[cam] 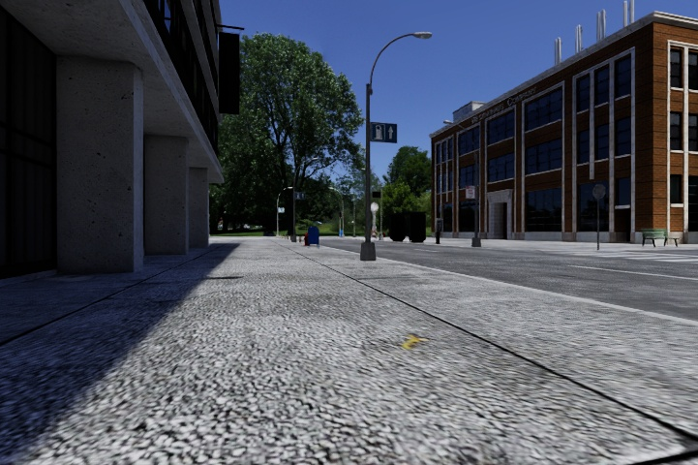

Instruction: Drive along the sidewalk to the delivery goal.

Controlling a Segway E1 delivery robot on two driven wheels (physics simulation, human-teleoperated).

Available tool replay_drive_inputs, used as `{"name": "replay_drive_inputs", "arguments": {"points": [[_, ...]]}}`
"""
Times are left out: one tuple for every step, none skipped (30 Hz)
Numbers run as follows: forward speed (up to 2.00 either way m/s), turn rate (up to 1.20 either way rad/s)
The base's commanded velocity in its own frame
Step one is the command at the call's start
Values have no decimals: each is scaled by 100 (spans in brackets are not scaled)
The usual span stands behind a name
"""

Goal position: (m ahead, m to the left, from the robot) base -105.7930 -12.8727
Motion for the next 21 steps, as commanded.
{"name": "replay_drive_inputs", "arguments": {"points": [[0,0],[0,0],[0,0],[0,0],[0,0],[0,0],[0,0],[0,0],[0,0],[0,0],[0,0],[0,0],[0,0],[0,0],[0,0],[0,0],[0,0],[0,0],[0,0],[0,0],[0,0]]}}
